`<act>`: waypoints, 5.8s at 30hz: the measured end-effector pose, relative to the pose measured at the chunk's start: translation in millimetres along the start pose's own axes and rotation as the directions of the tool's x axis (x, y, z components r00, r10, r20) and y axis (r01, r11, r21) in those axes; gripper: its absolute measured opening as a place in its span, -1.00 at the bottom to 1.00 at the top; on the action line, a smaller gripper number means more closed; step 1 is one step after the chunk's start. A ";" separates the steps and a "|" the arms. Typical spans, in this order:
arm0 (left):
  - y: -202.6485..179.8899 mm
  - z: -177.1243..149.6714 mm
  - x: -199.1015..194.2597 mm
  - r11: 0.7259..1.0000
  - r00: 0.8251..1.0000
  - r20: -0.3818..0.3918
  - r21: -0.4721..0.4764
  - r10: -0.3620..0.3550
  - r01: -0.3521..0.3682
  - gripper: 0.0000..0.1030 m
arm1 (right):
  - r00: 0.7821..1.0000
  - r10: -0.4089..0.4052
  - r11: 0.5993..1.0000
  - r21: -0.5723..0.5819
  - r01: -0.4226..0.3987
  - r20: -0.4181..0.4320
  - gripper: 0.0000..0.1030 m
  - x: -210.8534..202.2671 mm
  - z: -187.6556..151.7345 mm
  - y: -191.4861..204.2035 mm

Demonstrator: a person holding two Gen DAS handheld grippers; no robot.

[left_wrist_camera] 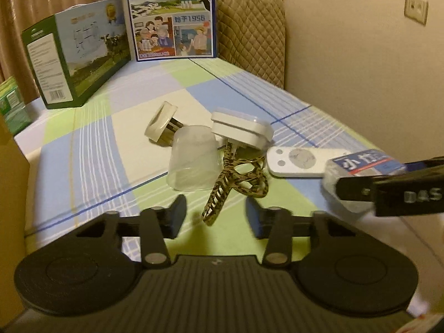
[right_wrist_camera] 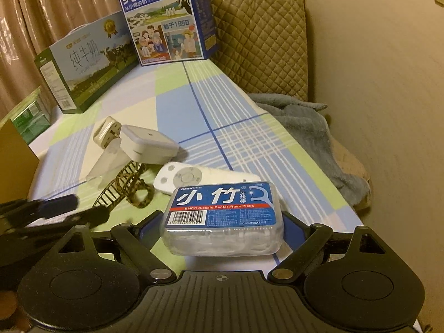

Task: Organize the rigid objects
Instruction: 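Grasp the blue-and-white floss box with the right tool while the left tool approaches the braided cord, then grasp and lift the braided cord with the left tool while the right tool holds the floss box, then carry the cord with the left tool while the right tool carries the floss box to the cardboard box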

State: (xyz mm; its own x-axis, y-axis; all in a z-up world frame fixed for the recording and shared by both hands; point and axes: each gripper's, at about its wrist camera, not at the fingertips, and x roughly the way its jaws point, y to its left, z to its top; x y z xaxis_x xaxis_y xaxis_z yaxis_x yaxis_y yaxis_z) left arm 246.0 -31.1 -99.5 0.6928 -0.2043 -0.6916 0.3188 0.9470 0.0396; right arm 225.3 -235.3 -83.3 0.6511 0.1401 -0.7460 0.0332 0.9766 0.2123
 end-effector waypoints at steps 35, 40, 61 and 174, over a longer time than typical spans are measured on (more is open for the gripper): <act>4.6 -41.5 -56.4 0.994 0.998 0.029 -0.099 0.050 -0.047 -0.37 | 0.997 -0.044 0.992 -0.119 0.036 -0.069 0.66 -5.1 -40.6 12.9; 3.7 -37.1 -47.1 0.994 0.999 0.037 -0.102 0.039 -0.035 -0.11 | 0.998 -0.041 0.997 -0.070 0.037 -0.052 0.67 -1.9 -36.3 8.0; -1.9 -25.4 -12.9 0.988 0.999 -0.008 -0.152 0.039 -0.039 -0.31 | 0.998 -0.049 0.998 -0.028 0.048 -0.043 0.62 -5.7 -29.5 1.4; 319.5 -30.6 -198.8 0.939 0.977 0.010 -0.279 0.212 -0.201 -0.34 | 0.862 0.463 0.476 -0.762 -0.440 -0.208 0.62 5.7 8.3 396.1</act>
State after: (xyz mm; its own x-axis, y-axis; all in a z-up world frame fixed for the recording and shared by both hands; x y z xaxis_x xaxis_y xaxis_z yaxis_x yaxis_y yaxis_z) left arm 190.3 319.7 28.5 0.7511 -0.0015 -0.6602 -0.0199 0.9995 -0.0250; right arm 248.4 151.0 1.8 0.4186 0.6066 -0.6759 -0.8479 0.5276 -0.0517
